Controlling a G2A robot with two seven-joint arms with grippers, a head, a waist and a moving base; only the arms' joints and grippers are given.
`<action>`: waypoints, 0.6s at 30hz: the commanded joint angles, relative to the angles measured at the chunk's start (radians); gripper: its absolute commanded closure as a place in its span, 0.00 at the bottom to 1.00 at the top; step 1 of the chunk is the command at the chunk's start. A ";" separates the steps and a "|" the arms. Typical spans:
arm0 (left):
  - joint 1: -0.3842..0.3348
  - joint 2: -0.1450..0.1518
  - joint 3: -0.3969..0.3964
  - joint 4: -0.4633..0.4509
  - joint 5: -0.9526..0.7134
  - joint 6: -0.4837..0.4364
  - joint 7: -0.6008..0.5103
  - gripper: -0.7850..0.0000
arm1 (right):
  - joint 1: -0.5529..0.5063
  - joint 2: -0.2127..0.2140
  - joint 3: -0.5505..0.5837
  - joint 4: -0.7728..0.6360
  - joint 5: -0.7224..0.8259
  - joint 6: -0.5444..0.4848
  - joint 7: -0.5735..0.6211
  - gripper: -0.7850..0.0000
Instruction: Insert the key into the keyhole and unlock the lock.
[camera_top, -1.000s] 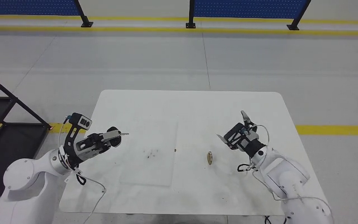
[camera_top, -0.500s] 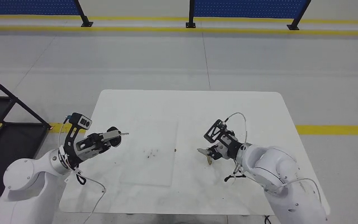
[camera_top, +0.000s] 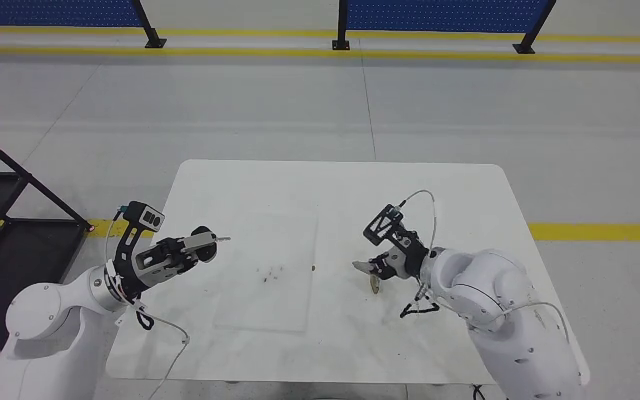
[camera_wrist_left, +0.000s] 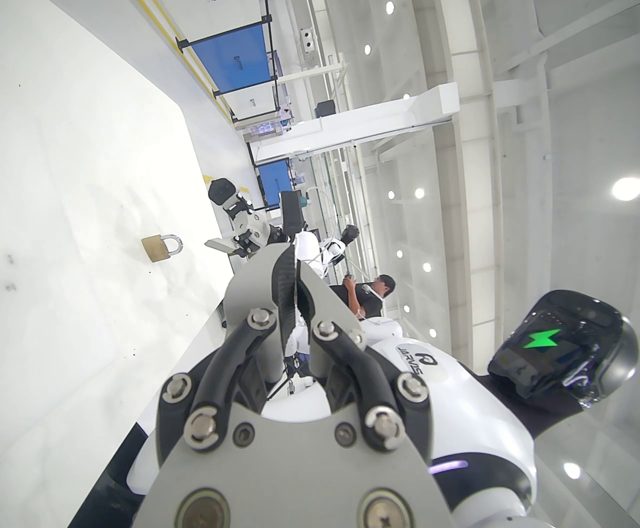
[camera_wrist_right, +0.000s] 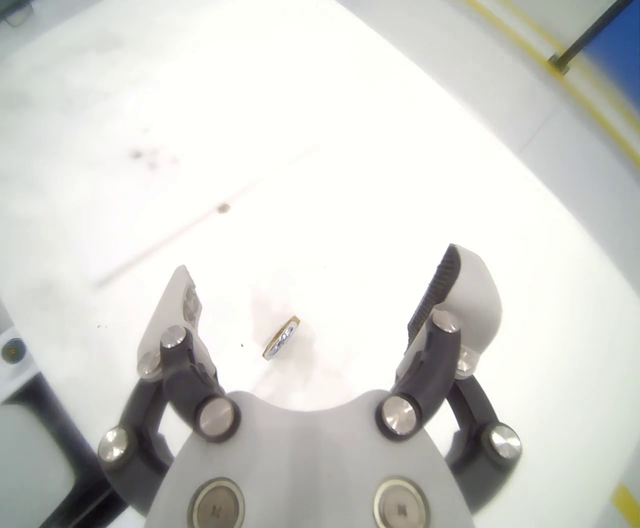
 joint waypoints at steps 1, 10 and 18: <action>0.000 0.000 0.000 0.000 0.000 0.000 0.000 1.00 | 0.042 -0.001 -0.008 0.012 0.070 0.048 0.125 0.00; 0.000 0.000 0.000 0.000 0.000 0.000 0.000 1.00 | 0.152 -0.002 -0.067 0.030 0.193 0.171 0.380 0.00; 0.000 0.000 0.000 0.000 0.000 0.000 0.000 1.00 | 0.198 0.013 -0.153 0.076 0.167 0.193 0.413 0.00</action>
